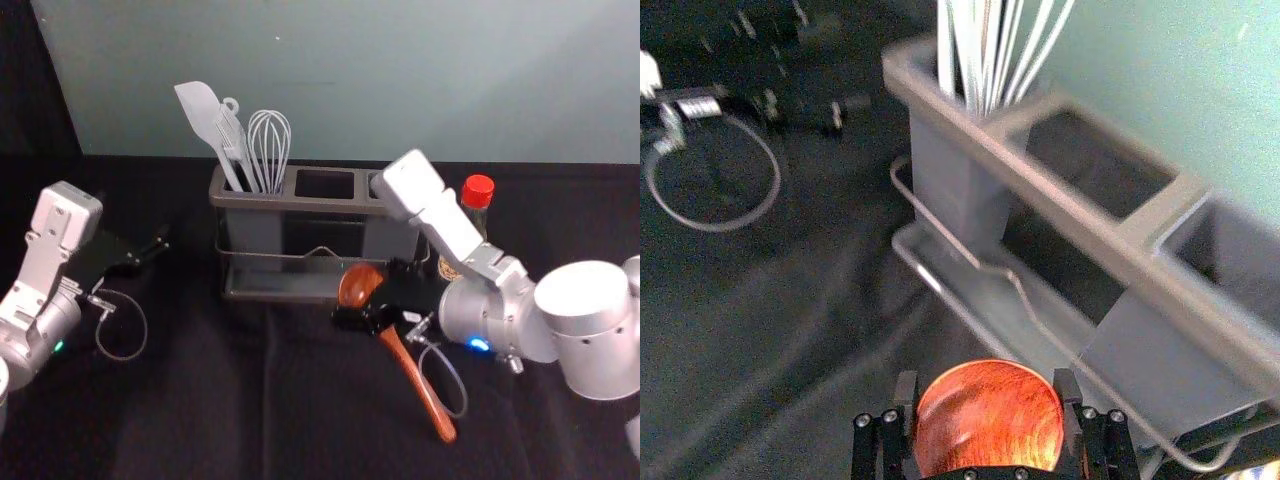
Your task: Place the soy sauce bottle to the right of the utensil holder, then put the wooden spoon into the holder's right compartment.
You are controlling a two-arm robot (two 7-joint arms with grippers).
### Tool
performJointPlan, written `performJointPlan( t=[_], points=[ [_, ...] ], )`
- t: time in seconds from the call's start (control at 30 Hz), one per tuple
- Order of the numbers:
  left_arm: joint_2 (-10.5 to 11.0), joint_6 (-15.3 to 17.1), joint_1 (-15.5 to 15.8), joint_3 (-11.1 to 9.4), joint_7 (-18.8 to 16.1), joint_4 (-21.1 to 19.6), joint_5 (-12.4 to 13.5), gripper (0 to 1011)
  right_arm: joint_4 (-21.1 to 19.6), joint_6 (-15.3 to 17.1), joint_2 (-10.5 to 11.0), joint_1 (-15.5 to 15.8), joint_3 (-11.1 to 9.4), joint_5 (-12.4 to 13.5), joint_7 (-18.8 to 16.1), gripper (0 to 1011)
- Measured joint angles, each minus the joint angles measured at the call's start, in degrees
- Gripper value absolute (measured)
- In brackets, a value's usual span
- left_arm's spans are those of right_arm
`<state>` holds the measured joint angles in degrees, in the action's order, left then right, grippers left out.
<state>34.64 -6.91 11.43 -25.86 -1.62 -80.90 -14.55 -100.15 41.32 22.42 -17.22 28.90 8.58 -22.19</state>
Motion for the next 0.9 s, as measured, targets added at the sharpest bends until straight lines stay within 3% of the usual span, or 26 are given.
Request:
performJointPlan(
  t=[0.2, 0.43, 0.9],
  points=[
    [0.00, 0.00, 0.00, 0.00, 0.00, 0.00, 0.00, 1005, -5.03, -3.84, 0.87, 2.64, -3.01, 0.02, 0.05, 841],
    [0.00, 0.00, 0.00, 0.00, 0.00, 0.00, 0.00, 1005, -9.47, -7.03, 1.56, 4.58, -4.97, -0.04, 0.13, 841],
    [0.00, 0.00, 0.00, 0.00, 0.00, 0.00, 0.00, 1005, -14.69, -11.66, 1.67, 5.62, -8.50, 0.73, 0.82, 841]
  ],
)
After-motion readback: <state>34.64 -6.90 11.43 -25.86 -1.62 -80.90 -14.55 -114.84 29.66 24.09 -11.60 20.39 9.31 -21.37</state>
